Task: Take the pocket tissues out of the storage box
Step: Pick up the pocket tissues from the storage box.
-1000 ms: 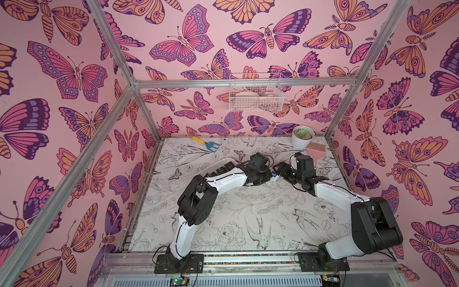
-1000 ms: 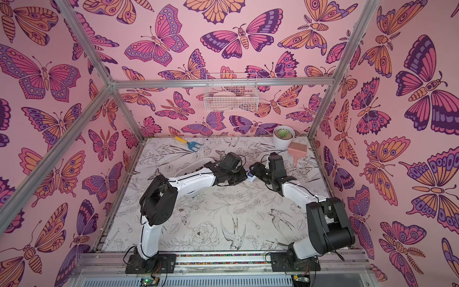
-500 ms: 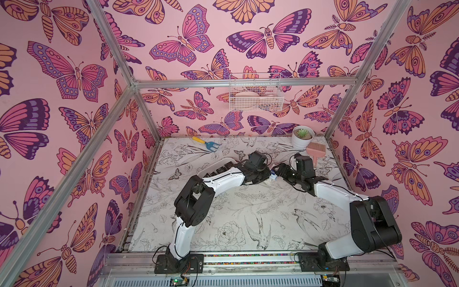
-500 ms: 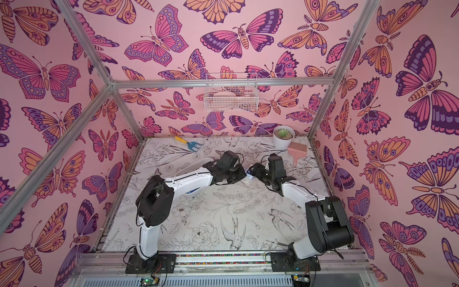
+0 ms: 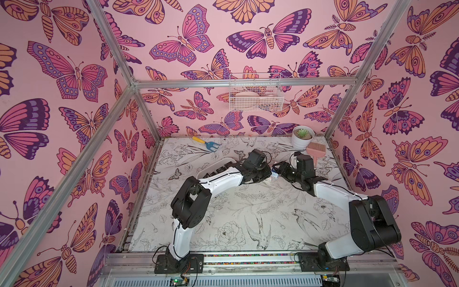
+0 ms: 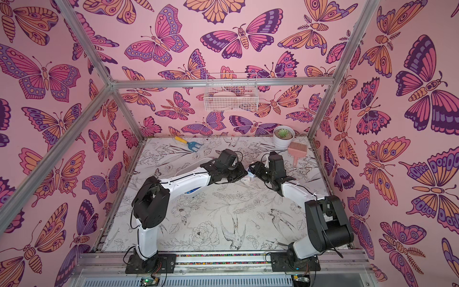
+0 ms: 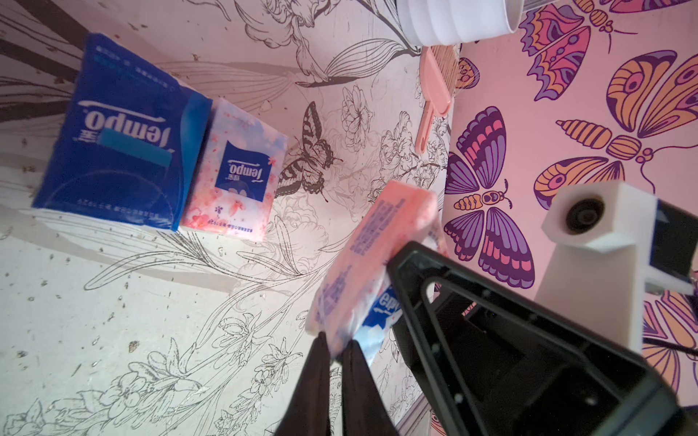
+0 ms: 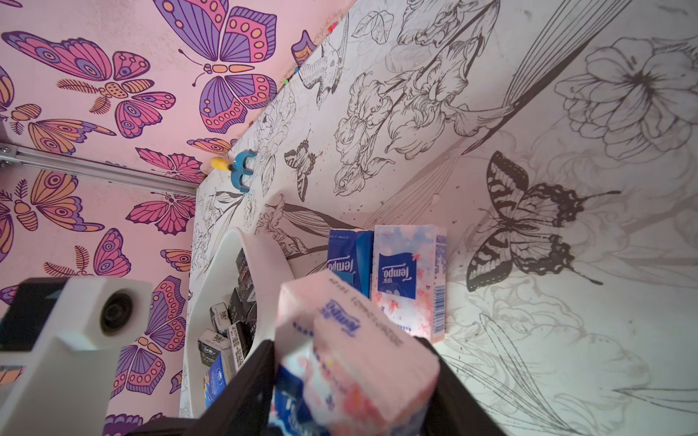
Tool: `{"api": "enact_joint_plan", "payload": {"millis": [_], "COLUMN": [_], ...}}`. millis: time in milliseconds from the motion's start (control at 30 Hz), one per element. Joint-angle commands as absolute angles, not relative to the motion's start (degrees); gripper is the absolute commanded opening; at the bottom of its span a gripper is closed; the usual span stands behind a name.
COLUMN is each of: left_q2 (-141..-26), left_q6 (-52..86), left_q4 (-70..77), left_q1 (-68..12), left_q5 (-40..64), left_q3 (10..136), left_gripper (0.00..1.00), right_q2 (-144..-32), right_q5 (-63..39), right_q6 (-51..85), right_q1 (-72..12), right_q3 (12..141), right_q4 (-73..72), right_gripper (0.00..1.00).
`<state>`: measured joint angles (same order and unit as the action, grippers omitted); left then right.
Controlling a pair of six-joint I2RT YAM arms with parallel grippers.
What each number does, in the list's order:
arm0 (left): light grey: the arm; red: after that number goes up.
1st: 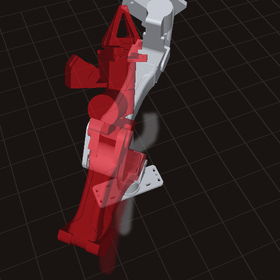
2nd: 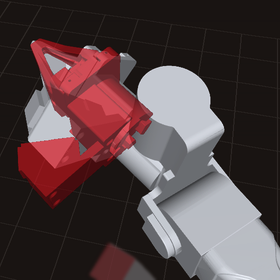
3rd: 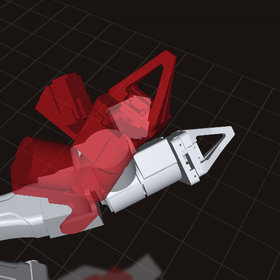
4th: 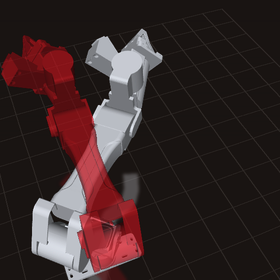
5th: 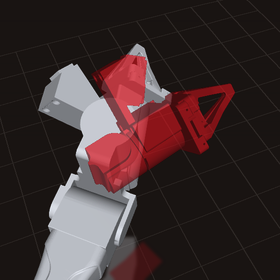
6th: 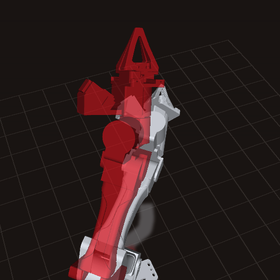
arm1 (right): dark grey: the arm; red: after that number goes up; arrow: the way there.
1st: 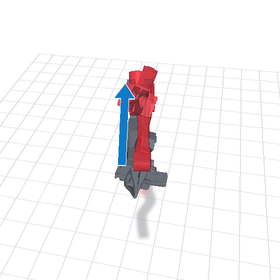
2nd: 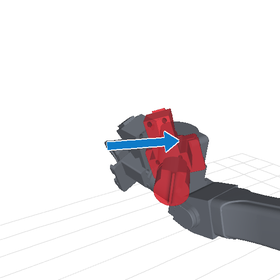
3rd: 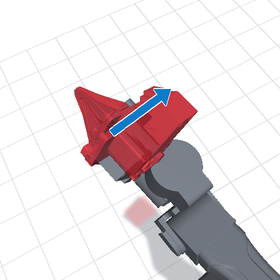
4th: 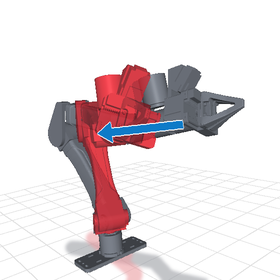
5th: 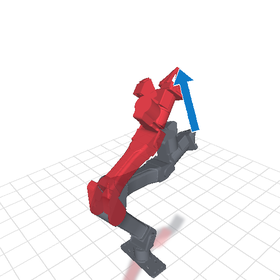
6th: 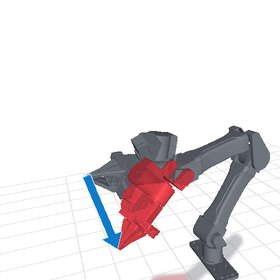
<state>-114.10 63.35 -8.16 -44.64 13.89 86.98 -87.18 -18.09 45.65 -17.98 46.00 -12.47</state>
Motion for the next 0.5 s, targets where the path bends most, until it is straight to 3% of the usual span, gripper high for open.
{"api": "enact_joint_plan", "payload": {"millis": [0, 200, 400, 467], "left_q2": [-112.31, -113.45, -113.36, -112.52], "left_q6": [63.42, 61.29, 54.23, 50.28], "left_q4": [-6.76, -7.32, -13.83, -17.85], "left_q1": [-44.47, -44.22, -42.66, -42.05], "left_q5": [14.54, 14.39, 13.25, 11.27], "left_q3": [85.78, 85.41, 86.54, 87.41], "left_gripper": [0.11, 0.22, 0.47, 0.51], "right_q2": [-88.14, -87.61, -88.41, -88.84], "right_q5": [-18.82, -17.84, -18.02, -17.58], "right_q6": [46.14, 45.62, 43.15, 41.48], "right_q1": [-17.54, -17.06, -15.06, -14.19], "right_q3": [45.42, 45.64, 47.14, 47.77], "right_q4": [-13.41, -11.70, -7.38, -5.06], "right_gripper": [0.49, 0.41, 0.36, 0.35]}}
